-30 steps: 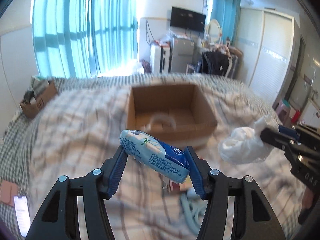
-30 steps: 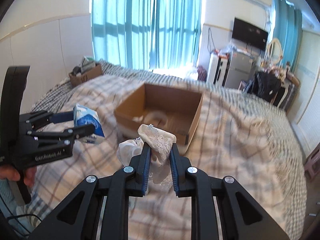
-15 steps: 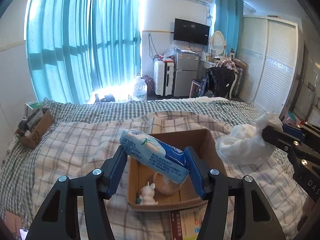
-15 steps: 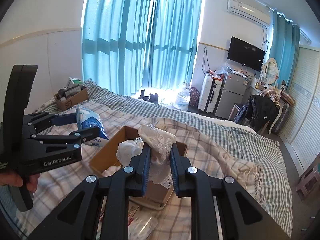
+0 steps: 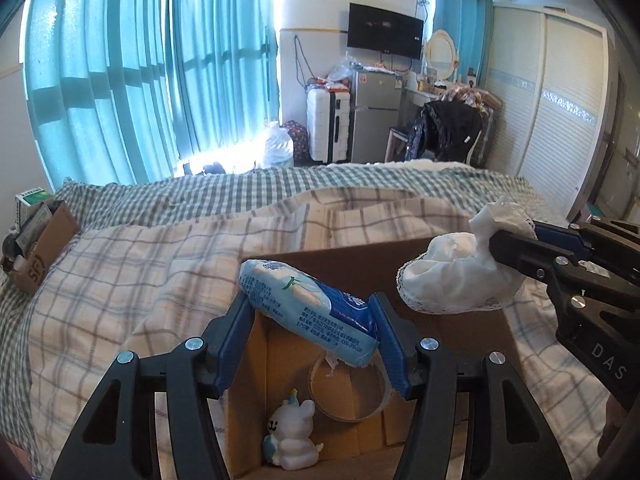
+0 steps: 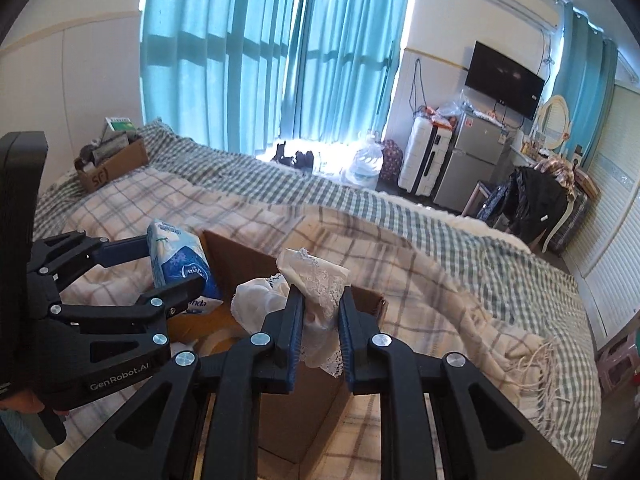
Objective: Organize objects
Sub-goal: 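Carry the cloth and wet-wipe pack over the box and release both inside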
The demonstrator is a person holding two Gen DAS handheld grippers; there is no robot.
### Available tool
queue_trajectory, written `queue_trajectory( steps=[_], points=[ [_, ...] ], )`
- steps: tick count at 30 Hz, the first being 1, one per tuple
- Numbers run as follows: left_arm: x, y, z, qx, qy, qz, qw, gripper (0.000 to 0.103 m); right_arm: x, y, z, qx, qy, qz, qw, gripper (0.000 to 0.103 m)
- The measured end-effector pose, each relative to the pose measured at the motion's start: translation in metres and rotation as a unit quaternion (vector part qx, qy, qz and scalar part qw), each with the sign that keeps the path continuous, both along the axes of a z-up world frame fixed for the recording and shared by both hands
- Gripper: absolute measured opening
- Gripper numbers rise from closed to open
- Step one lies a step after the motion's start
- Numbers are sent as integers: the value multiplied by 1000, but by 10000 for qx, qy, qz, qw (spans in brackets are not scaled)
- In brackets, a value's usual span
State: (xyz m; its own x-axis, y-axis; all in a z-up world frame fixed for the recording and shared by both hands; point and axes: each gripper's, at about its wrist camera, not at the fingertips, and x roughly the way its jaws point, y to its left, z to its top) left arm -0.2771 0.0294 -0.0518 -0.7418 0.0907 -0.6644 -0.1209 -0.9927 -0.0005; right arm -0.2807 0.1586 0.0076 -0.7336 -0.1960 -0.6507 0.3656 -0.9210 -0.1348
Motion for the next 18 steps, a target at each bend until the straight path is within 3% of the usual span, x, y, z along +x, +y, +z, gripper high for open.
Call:
queue_trajectory(
  steps=[5, 10, 12, 16, 18],
  points=[
    [-9, 0, -23, -10, -224, -30, 9997, 60, -12, 2, -28, 55, -257, -1, 9997, 15],
    [-8, 3, -28, 4, -322, -96, 9994, 63, -12, 8, -31, 35, -269, -67, 9996, 17],
    [-4, 6, -25, -45, -342, -112, 9993, 66, -10, 10, -26, -53, -239, -122, 9996, 27],
    [7, 7, -14, -96, -300, -24, 9995, 82, 1, 15, -11, -174, -108, -232, 9995, 54],
    [17, 4, -4, -21, -231, 48, 9997, 87, 12, 19, 2, -198, 7, -271, 9994, 63]
  ],
)
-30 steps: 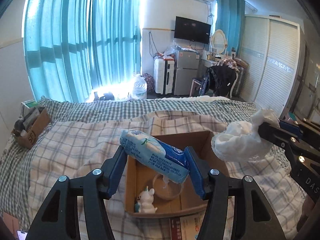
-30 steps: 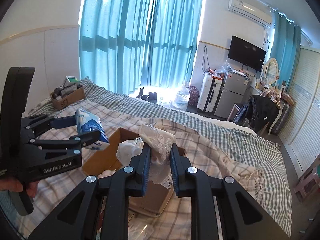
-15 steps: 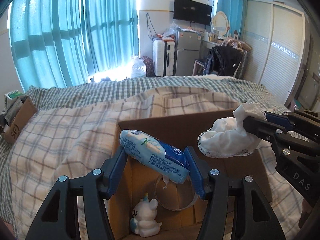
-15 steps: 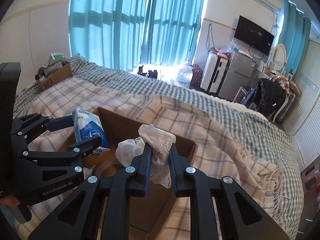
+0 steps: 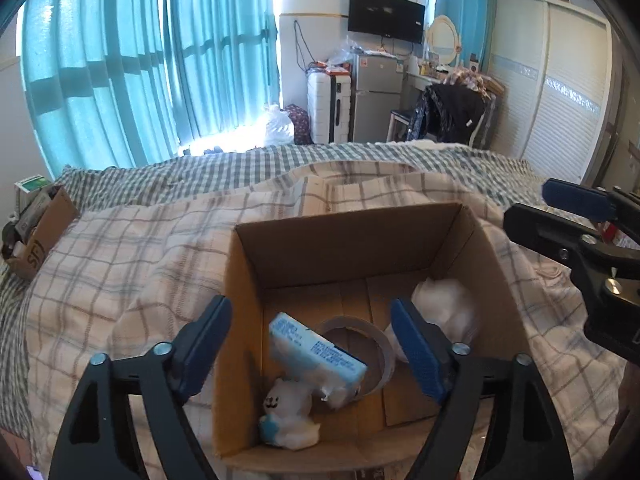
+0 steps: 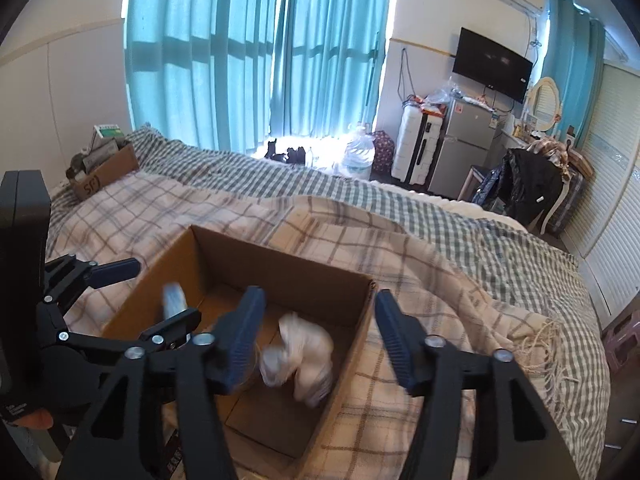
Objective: Organize objects
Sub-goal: 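Carry the cloth and wet-wipe pack over the box and release both inside, then grasp the pale blue clamp with the left gripper while the right gripper grasps the blue oval case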
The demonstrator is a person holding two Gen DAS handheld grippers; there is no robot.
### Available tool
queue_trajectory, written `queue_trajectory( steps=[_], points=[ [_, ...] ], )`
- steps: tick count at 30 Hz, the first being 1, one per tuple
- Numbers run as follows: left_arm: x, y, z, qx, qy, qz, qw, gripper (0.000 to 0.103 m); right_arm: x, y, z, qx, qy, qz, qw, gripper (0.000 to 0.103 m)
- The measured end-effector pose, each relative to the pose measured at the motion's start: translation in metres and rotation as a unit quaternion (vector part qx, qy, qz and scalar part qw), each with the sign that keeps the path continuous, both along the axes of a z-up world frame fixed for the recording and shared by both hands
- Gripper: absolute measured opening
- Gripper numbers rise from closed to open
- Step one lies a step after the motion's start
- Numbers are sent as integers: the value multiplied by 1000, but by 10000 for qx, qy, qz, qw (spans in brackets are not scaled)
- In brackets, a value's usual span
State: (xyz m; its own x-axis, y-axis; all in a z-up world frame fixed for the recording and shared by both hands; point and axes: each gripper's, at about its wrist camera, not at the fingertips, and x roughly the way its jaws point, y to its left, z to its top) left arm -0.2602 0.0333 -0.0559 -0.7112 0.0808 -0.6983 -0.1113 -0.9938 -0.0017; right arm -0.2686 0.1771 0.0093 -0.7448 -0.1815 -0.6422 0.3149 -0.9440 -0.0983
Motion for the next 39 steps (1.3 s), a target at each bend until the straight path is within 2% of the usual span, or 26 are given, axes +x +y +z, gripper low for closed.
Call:
queue_trajectory(
  steps=[2, 4, 7, 10, 17, 24, 27, 31, 39],
  points=[
    [10, -4, 12, 90, 44, 71, 9999, 93, 12, 4, 14, -24, 133, -33, 9999, 67],
    [19, -6, 24, 132, 97, 152, 9998, 94, 23, 8, 26, -63, 216, -80, 9997, 75],
    [38, -9, 45, 186, 214, 241, 9993, 96, 45, 17, 48, -133, 345, -99, 9993, 78],
    [60, -11, 64, 169, 388, 321, 9986, 100, 73, 23, 72, -120, 553, -110, 9983, 80],
    [112, -17, 101, 192, 594, 561, 9965, 100, 139, 40, 118, -158, 838, -109, 9963, 83],
    [155, -15, 112, 150, 666, 663, 9955, 100, 202, 55, 143, -76, 1014, -127, 9947, 87],
    [169, -13, 104, 121, 610, 672, 9958, 100, 218, 60, 141, -73, 990, -147, 9950, 88],
    [185, -10, 79, 61, 482, 703, 9963, 100, 235, 62, 117, -58, 887, -170, 9959, 89],
    [202, 7, -2, -117, -42, 774, 9969, 100, 241, 55, 27, -111, 505, -270, 9983, 89]
  ],
)
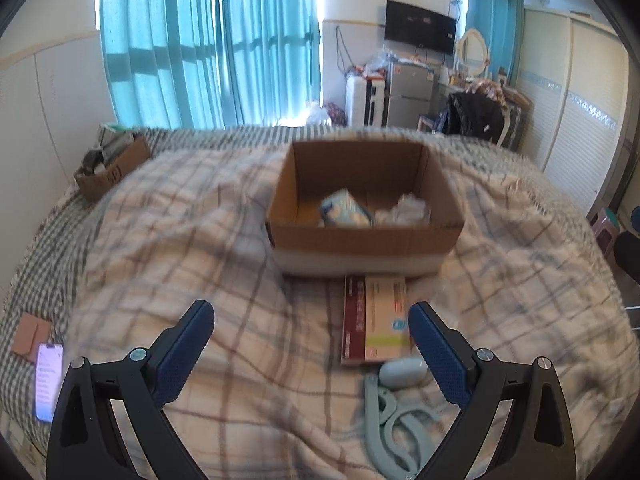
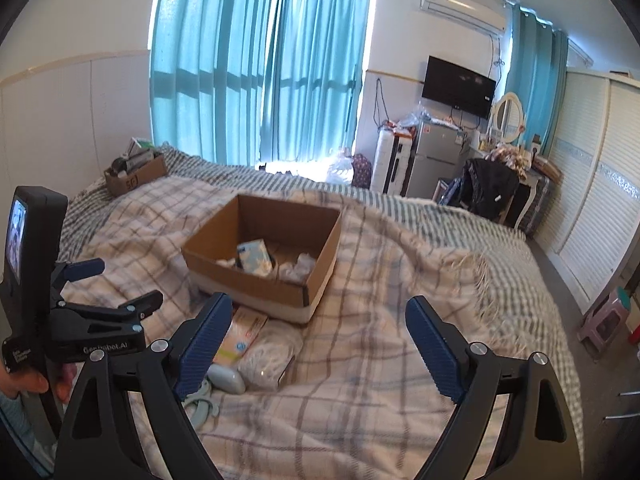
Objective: Organize objects
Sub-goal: 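Grasp the pale blue clamp with the left gripper while the right gripper grasps the blue oval case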
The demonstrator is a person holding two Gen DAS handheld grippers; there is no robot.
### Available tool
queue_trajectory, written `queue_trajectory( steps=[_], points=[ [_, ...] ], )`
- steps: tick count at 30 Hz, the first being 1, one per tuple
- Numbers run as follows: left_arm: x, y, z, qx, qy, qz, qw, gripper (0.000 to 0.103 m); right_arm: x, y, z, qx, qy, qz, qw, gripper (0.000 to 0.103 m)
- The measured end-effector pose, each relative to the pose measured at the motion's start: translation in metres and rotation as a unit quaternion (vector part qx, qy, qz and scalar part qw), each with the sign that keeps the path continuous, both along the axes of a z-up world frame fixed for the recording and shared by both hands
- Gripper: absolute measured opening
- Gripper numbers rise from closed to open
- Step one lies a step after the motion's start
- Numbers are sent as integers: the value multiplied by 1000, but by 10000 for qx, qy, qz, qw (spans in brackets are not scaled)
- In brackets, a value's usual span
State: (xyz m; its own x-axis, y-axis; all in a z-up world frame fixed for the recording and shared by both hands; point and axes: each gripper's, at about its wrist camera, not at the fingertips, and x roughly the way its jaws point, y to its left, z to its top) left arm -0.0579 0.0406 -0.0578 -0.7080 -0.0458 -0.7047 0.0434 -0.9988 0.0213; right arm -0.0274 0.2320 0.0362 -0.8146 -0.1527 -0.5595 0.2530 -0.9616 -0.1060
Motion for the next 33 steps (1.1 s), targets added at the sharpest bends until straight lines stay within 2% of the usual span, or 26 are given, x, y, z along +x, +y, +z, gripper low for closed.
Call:
queue_trajectory(
  steps=[2, 5, 9, 14, 18, 19, 22, 27, 33],
  points=[
    [2, 7, -23, -64, -194, -11, 9998, 100, -3, 0, -25, -55, -179, -75, 9998, 89],
    [10, 19, -48, -441, -331, -56, 9985, 100, -8, 3, -54, -173, -474, -120, 9987, 89],
    [17, 28, -70, -281, -695, -348, 9966, 100, -13, 10, -82, -266, -797, -228, 9962, 89],
    [26, 43, -88, 94, -1149, -814, 9900, 98, -12, 12, -84, -363, -816, -232, 9957, 89],
    [28, 54, -99, 24, -1352, -1055, 9852, 97, -13, 10, -85, -312, -844, -278, 9955, 89],
    [28, 54, -100, 53, -1376, -1069, 9847, 94, -13, 10, -85, -297, -859, -289, 9954, 89],
    [26, 53, -106, 465, -1536, -1322, 9781, 64, -12, 9, -86, -276, -871, -299, 9954, 89],
    [31, 48, -97, 561, -1389, -1328, 9797, 61, -8, 7, -84, -238, -866, -322, 9954, 89],
    [35, 20, -77, 1130, -1239, -1169, 9789, 60, -4, 1, -82, -220, -849, -249, 9958, 89]
  ],
)
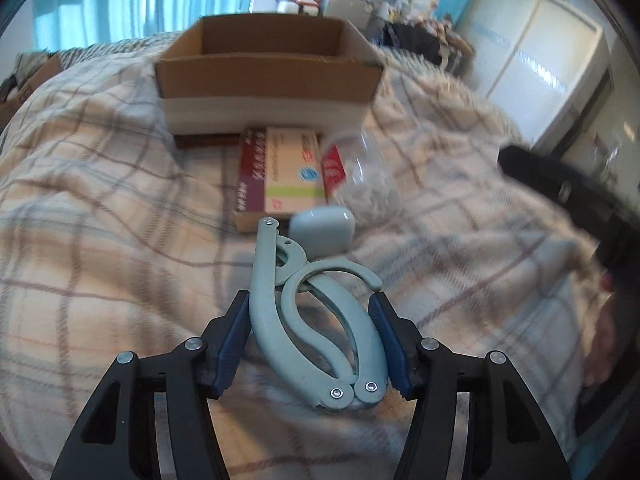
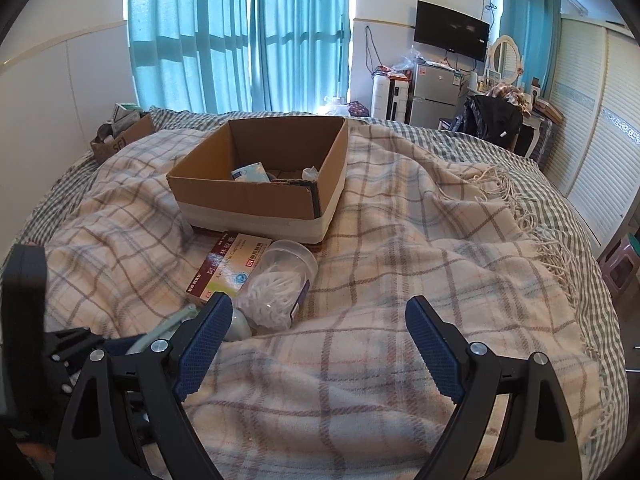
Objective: Organize objects
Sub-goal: 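Grasp the pale blue clamp with the left gripper while the right gripper grasps the blue oval case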
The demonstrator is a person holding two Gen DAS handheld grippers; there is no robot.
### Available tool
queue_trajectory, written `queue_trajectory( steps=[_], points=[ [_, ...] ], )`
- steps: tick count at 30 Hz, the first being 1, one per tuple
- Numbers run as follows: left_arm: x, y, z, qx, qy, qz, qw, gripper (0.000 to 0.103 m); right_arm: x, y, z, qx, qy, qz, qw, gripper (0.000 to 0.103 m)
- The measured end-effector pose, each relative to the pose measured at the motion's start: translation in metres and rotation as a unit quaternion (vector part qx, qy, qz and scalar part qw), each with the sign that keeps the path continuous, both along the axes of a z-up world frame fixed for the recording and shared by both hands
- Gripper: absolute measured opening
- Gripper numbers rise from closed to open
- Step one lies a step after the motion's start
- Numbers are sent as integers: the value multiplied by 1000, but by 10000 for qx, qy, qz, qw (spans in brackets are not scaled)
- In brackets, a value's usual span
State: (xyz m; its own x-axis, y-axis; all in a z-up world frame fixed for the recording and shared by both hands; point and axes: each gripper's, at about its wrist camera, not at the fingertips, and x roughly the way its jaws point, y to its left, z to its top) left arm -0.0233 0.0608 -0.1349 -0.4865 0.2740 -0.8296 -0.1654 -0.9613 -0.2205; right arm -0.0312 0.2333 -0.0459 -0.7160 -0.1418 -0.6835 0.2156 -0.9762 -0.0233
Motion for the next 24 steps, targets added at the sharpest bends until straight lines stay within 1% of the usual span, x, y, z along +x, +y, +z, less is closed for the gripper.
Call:
queue_trajectory(
  steps=[4, 6, 9, 12, 14, 19, 21, 23, 24],
  points=[
    [-7, -24, 13, 131, 106, 249, 9995, 60, -1, -9, -1, 26, -42, 84, 10000, 89],
    [-13, -36, 23, 111, 234, 397, 9989, 60, -2, -15, -2, 20, -108, 160, 9998, 89],
    [-25, -55, 41, -50, 509, 608, 9968, 60, -8, -27, -8, 87, -267, 247, 9993, 89],
    [-37, -68, 51, -411, 779, 697, 9937, 60, -17, -41, -20, 135, -562, 300, 9979, 89],
    [-43, -73, 50, -570, 865, 699, 9922, 60, -23, -50, -31, 124, -832, 315, 9960, 89],
    [-54, -80, 37, -651, 901, 722, 9912, 60, -40, -73, -64, 179, -1505, 329, 9879, 88],
    [-54, -83, 32, -623, 893, 749, 9912, 60, -49, -82, -77, 171, -1703, 372, 9845, 88],
    [-55, -87, 31, -508, 919, 767, 9915, 60, -61, -90, -93, 198, -1951, 290, 9802, 88],
    [-53, -89, 31, -472, 929, 780, 9915, 60, -67, -94, -99, 238, -2003, 222, 9792, 87]
  ],
)
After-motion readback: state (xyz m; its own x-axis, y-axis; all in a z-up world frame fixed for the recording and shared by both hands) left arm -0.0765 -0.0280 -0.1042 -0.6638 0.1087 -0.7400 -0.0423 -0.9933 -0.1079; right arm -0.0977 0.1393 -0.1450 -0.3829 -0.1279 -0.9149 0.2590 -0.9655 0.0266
